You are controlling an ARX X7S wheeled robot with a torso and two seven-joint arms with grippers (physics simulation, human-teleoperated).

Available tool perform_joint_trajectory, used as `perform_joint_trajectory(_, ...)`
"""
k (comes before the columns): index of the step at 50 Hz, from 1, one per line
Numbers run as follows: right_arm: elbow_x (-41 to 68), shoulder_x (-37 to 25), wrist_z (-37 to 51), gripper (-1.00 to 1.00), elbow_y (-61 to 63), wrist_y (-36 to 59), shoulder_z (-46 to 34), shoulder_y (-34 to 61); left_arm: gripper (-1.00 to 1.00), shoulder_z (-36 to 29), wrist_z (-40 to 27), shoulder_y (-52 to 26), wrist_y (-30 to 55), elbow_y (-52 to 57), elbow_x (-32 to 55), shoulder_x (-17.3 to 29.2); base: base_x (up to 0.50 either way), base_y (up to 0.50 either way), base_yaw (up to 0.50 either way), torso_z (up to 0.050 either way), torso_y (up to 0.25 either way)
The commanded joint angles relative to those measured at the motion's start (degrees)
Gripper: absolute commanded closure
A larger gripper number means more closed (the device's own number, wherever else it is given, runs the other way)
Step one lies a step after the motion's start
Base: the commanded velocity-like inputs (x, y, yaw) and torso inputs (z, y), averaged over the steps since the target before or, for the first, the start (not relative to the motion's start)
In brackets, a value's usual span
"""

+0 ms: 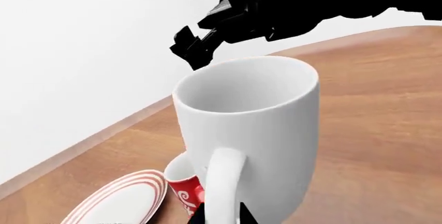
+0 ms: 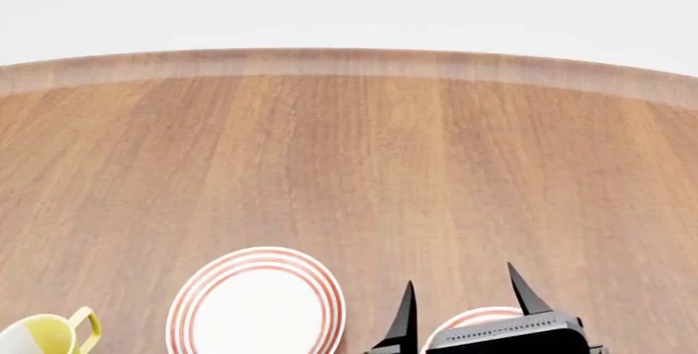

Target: Put the white mug on the left plate.

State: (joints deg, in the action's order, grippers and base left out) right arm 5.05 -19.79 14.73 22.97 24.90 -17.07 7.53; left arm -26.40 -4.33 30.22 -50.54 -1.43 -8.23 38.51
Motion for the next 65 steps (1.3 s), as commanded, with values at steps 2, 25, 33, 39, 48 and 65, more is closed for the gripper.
perform_joint_trajectory(2,0.1,0.0,0.1,-1.00,-0.3,0.2,-0.4,0.5,1.00,4.3,-4.3,3.6,-1.4,3.8,1.4,1.9,0.00,0.00,0.00,0.000,0.000)
perform_joint_trajectory(25,0.1,-0.1,0.5,-1.00,-1.4,-0.7,-0.7,0.5,1.00,8.8,-9.8,7.1,-2.3,11.4,8.5,5.2,0.00,0.00,0.00,0.000,0.000)
perform_joint_trajectory(33,0.5,-0.1,0.6,-1.00,-1.7,-1.2,-0.5,0.2,1.00,8.2,-10.8,1.8,0.9,10.1,18.0,4.7,0.00,0.00,0.00,0.000,0.000)
perform_joint_trajectory(39,0.5,-0.1,0.7,-1.00,-2.5,-2.0,-0.6,0.1,1.00,7.4,-10.3,-1.6,3.0,10.2,23.2,5.0,0.00,0.00,0.00,0.000,0.000)
perform_joint_trajectory(48,0.6,-0.1,0.8,-1.00,-2.8,-2.3,-0.8,0.1,1.00,5.7,-10.9,-8.8,11.0,11.5,28.5,3.6,0.00,0.00,0.00,0.000,0.000)
perform_joint_trajectory(65,1.0,-0.6,1.0,-1.00,-2.4,-2.4,-0.5,0.0,1.00,1.7,-9.2,-18.1,22.3,11.9,26.7,1.9,0.00,0.00,0.00,0.000,0.000)
